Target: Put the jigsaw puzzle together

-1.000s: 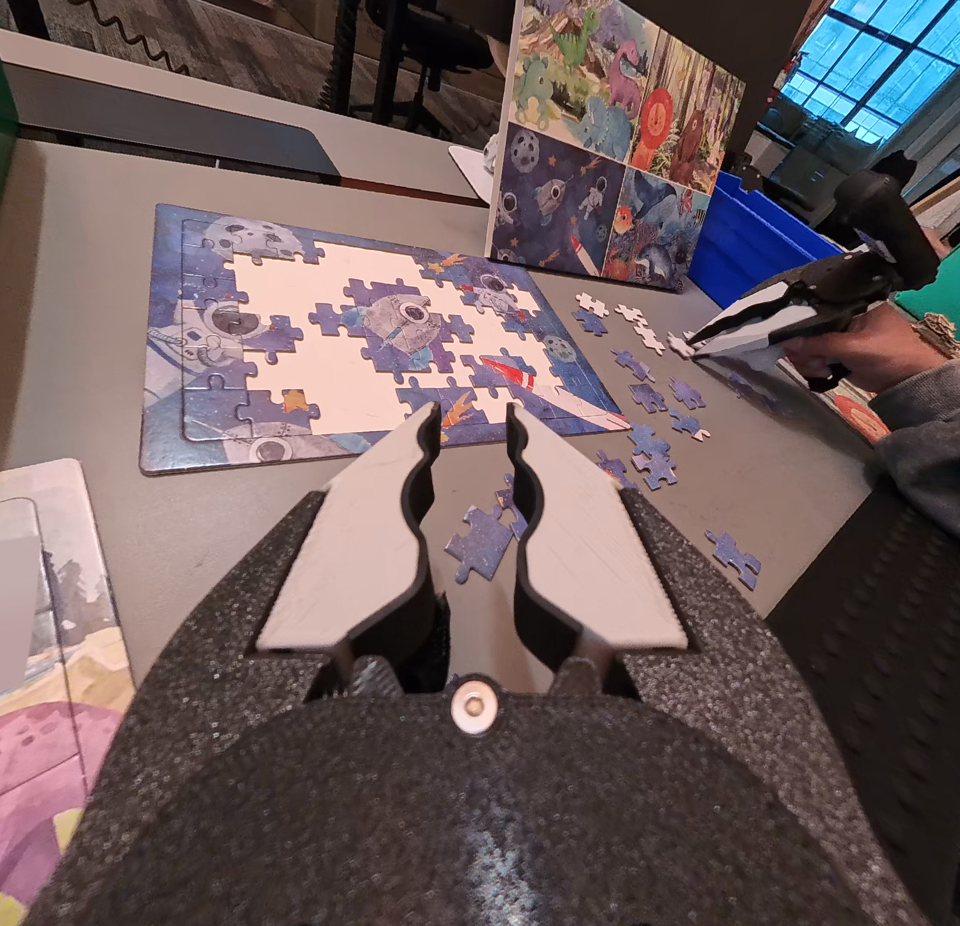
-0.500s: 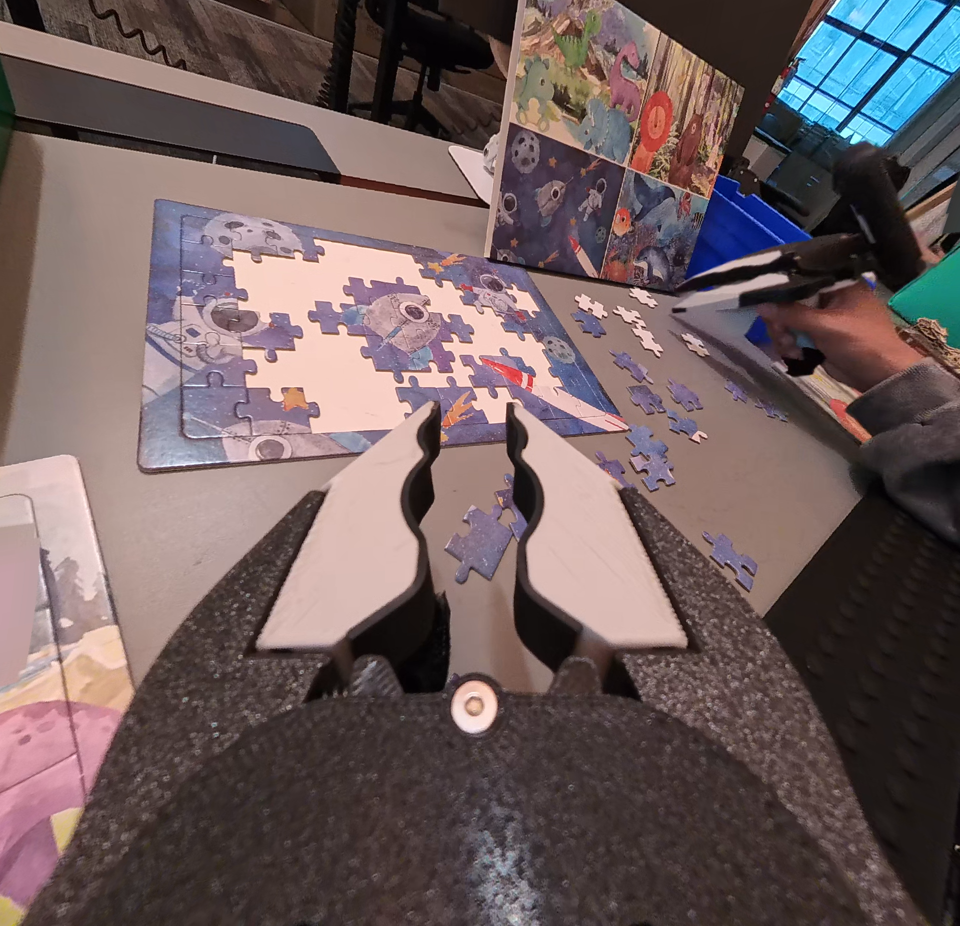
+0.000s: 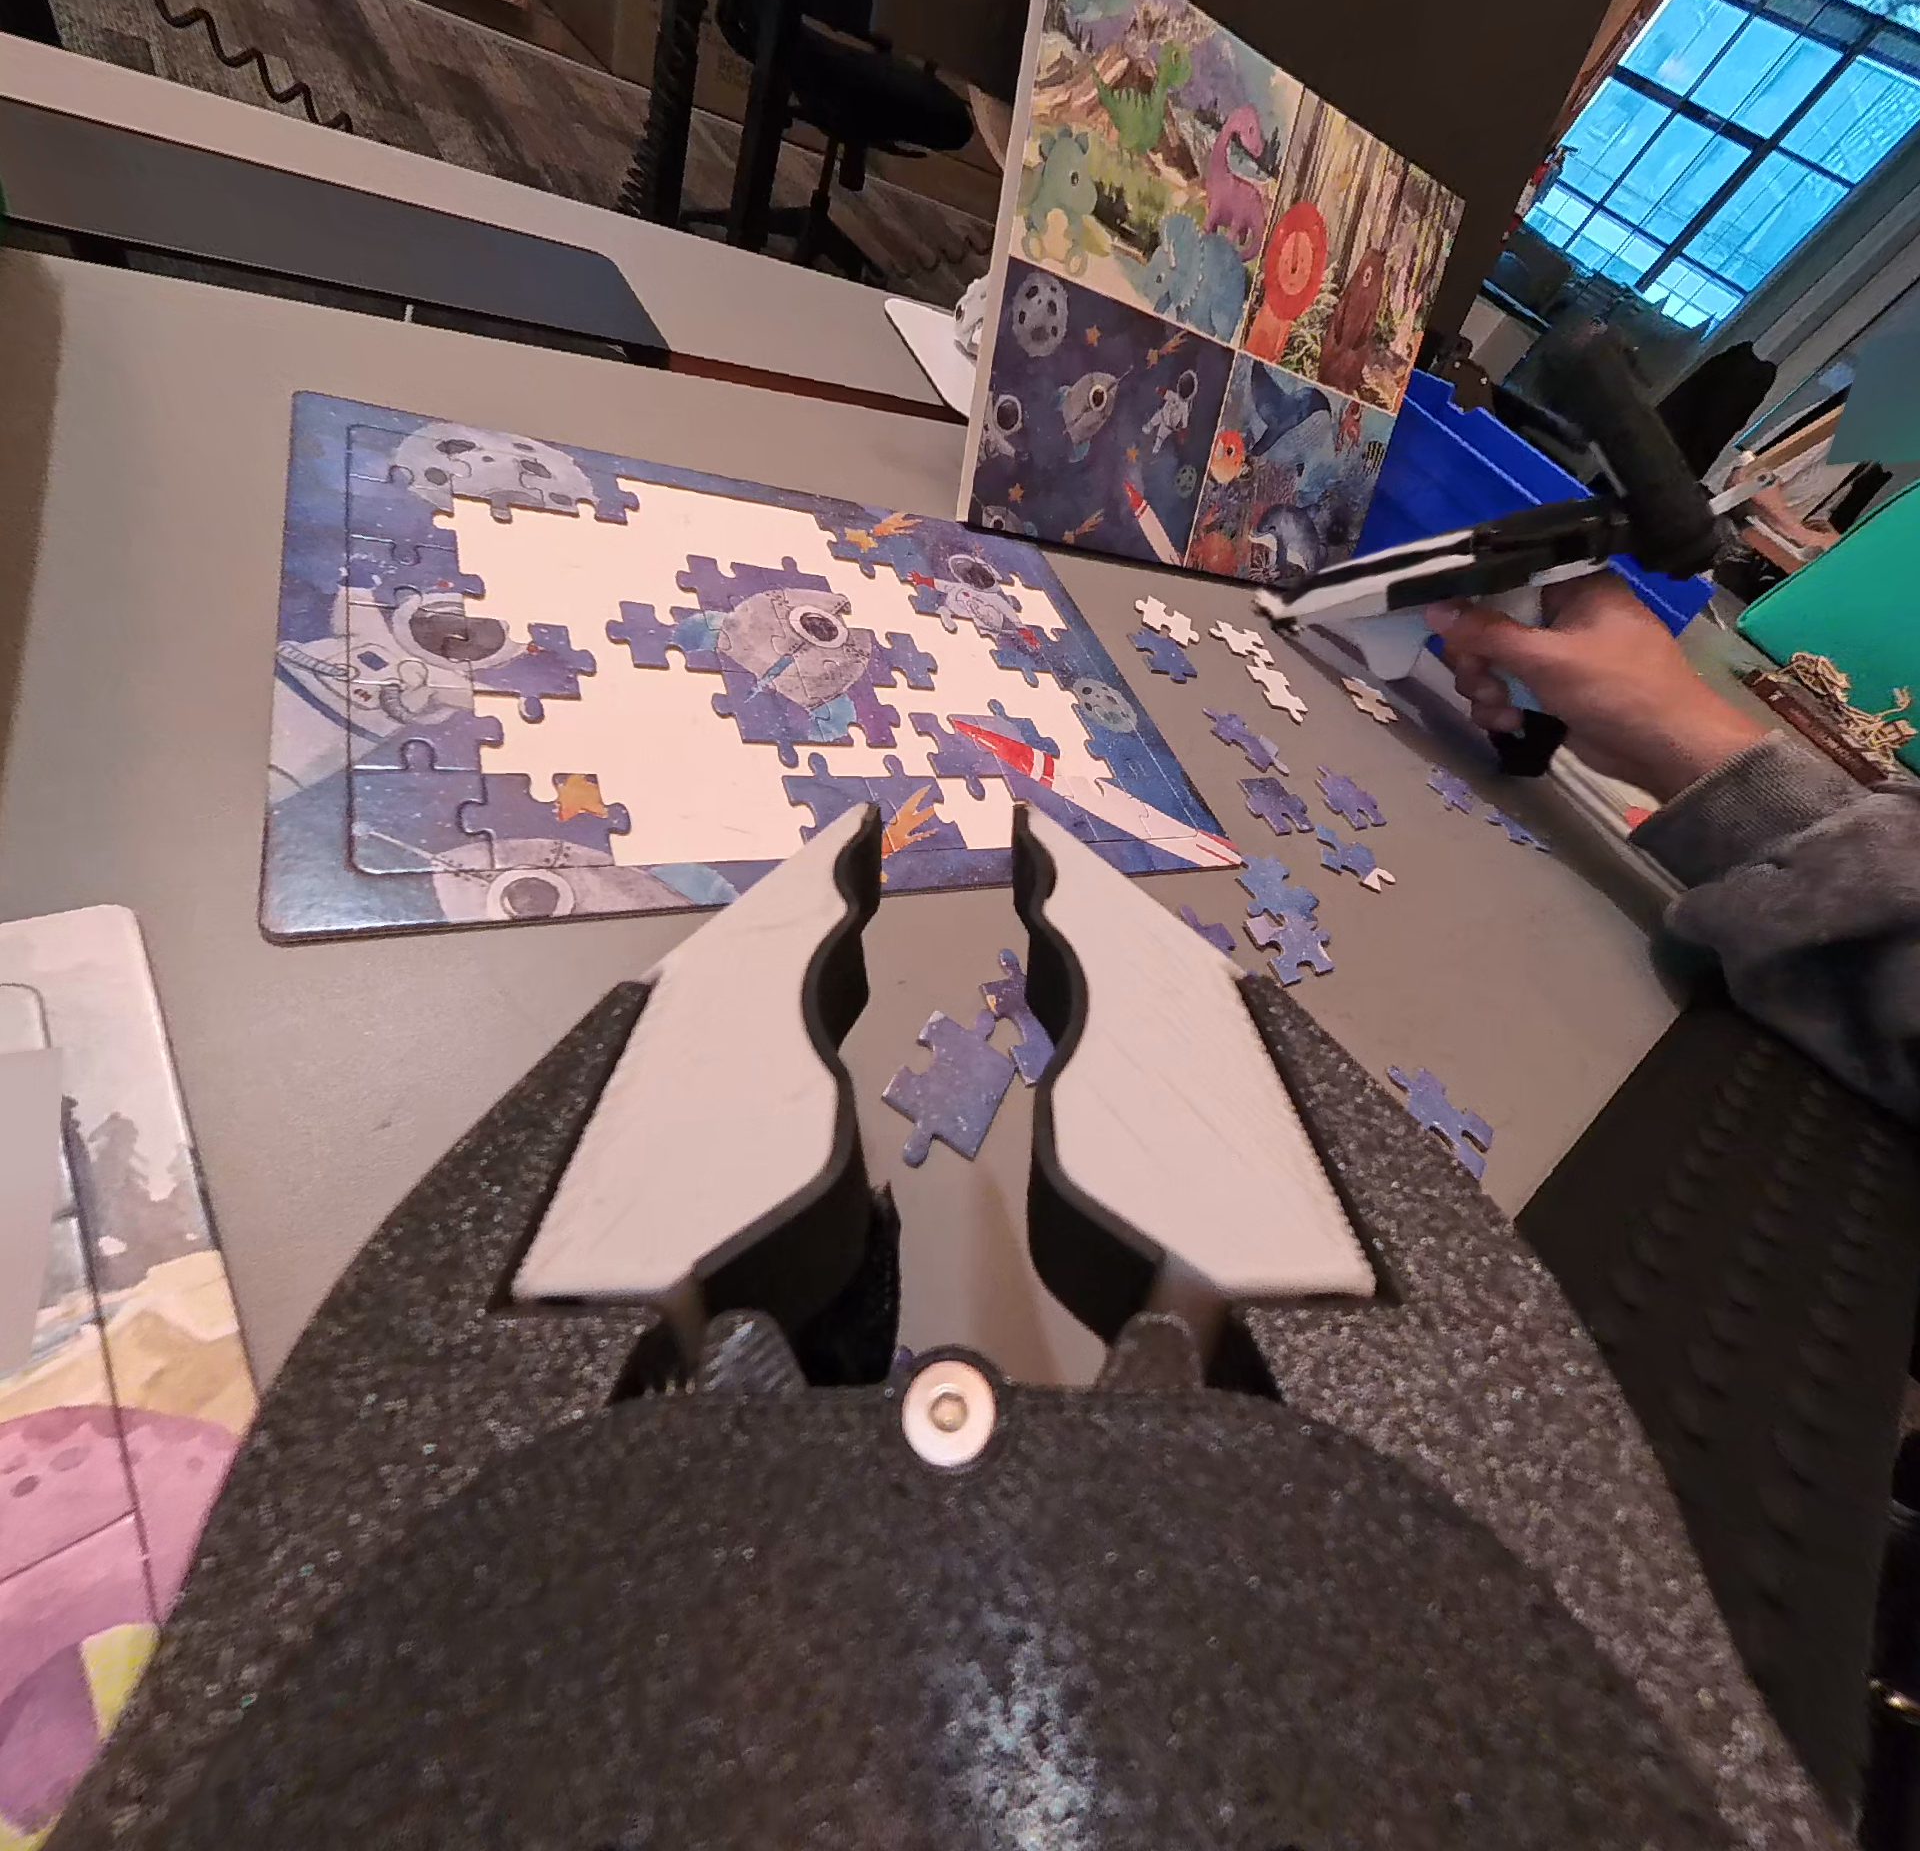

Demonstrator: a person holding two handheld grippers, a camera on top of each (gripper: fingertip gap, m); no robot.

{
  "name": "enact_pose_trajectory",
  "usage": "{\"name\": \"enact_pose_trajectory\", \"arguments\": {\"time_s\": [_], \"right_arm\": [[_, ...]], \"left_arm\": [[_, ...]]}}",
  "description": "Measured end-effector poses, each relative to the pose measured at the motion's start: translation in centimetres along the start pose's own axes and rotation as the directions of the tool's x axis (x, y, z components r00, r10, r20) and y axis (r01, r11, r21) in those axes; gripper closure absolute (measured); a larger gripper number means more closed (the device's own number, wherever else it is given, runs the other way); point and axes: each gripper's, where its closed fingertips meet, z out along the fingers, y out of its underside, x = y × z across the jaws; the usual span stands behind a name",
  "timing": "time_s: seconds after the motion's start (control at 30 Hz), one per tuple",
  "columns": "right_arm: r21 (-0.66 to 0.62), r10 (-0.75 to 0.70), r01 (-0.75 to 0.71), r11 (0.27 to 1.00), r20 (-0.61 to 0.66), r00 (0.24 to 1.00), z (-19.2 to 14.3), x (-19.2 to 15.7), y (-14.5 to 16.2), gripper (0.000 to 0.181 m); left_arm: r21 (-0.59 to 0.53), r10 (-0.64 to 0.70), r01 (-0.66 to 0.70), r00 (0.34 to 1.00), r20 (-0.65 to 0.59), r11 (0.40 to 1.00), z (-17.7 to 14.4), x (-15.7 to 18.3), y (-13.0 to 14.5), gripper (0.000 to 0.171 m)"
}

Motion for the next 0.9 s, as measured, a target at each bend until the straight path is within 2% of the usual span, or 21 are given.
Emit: {"name": "enact_pose_trajectory", "arguments": {"time_s": [0.1, 0.23, 0.33, 0.4, 0.47, 0.53, 0.6, 0.67, 0.77, 0.9], "right_arm": [[-0.033, -0.091, 0.096, 0.995, 0.134, 0.987, -1.3, -2.4, 1.5, 0.145], [-0.027, -0.163, 0.171, 0.985, 0.188, 0.969, -2.8, -3.6, 2.7, 0.141], [0.077, -0.287, 0.278, 0.958, 0.155, 0.945, -4.7, -3.9, 1.3, 0.139], [0.069, -0.246, 0.240, 0.968, 0.102, 0.964, -4.9, -3.1, 0.8, 0.138], [-0.027, -0.115, 0.119, 0.993, 0.124, 0.986, -4.0, -3.1, 1.8, 0.122], [-0.097, -0.013, 0.018, 0.995, 0.053, 0.998, -3.2, -2.3, 2.6, 0.126], [-0.091, 0.037, -0.038, 0.995, -0.015, 0.999, -3.0, -1.8, 2.6, 0.131], [-0.076, 0.050, -0.052, 0.996, -0.023, 0.998, -2.9, -2.2, 2.4, 0.130], [-0.100, -0.013, 0.011, 0.995, -0.021, 1.000, -2.3, -2.7, 2.9, 0.128], [-0.083, -0.042, 0.044, 0.996, 0.019, 0.999, -2.2, -3.2, 2.7, 0.140]], "left_arm": [[0.002, -0.007, 0.007, 1.000, -0.002, 1.000, -0.1, 0.0, 0.0, 0.147], [0.002, -0.014, 0.014, 1.000, -0.005, 1.000, 0.0, -0.1, 0.0, 0.147], [-0.006, -0.020, 0.020, 1.000, -0.007, 1.000, 0.1, -0.1, 0.1, 0.147], [-0.003, -0.023, 0.023, 1.000, -0.005, 1.000, 0.0, -0.1, 0.1, 0.147], [-0.002, -0.029, 0.029, 1.000, -0.005, 1.000, 0.0, -0.2, 0.1, 0.147], [-0.003, -0.033, 0.033, 0.999, -0.006, 0.999, 0.0, -0.3, 0.1, 0.147], [-0.002, -0.033, 0.033, 0.999, -0.004, 0.999, 0.0, -0.3, 0.1, 0.147], [-0.005, -0.036, 0.036, 0.999, -0.005, 0.999, 0.0, -0.3, 0.1, 0.147], [-0.012, -0.040, 0.040, 0.999, -0.008, 0.999, 0.1, -0.3, 0.2, 0.147], [-0.012, -0.041, 0.041, 0.999, -0.007, 0.999, 0.1, -0.3, 0.2, 0.147]]}}
